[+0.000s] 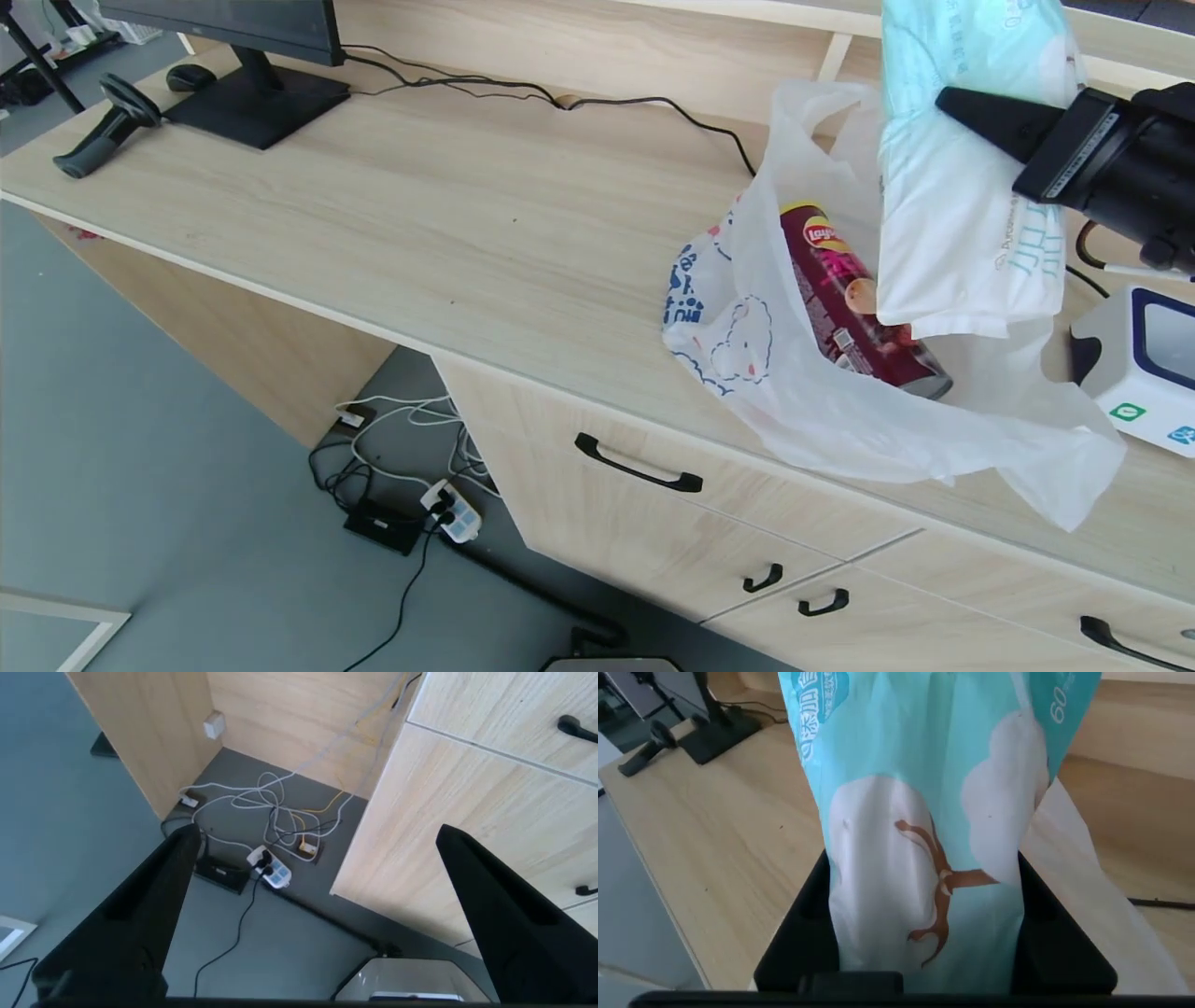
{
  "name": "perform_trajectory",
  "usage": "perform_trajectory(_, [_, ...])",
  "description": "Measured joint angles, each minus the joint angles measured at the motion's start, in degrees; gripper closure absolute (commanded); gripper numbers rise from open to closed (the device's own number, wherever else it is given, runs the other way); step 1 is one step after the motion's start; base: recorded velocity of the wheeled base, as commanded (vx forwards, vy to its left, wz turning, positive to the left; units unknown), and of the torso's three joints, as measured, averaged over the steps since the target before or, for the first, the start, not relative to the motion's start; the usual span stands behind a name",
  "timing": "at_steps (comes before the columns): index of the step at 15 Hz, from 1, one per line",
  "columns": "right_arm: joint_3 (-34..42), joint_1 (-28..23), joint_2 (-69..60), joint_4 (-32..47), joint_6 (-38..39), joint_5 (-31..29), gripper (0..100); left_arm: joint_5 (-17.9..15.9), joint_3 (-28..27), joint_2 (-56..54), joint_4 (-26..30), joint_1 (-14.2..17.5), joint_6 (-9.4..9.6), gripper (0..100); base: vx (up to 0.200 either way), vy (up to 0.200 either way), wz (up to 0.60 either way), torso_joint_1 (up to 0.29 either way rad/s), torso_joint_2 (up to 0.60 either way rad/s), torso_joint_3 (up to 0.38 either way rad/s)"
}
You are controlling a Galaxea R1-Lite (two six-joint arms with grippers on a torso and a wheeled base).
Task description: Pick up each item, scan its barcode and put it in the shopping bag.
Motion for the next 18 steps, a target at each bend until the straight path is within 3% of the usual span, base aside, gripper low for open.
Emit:
perform_trajectory(7, [-0.4,4.5,1.0,-0.1,-1.7,-0.3,100,0.0,0.0,0.0,0.0,0.0,0.01,0,0.0,0.0,0.0,0.0,0.0,0.0])
perform_trajectory(18, [3.5,4.2,7.7,-6.3,-5.3,-4.5,100,0.0,0.0,0.0,0.0,0.0,0.09,0,0.0,0.0,0.0,0.0,0.0,0.0])
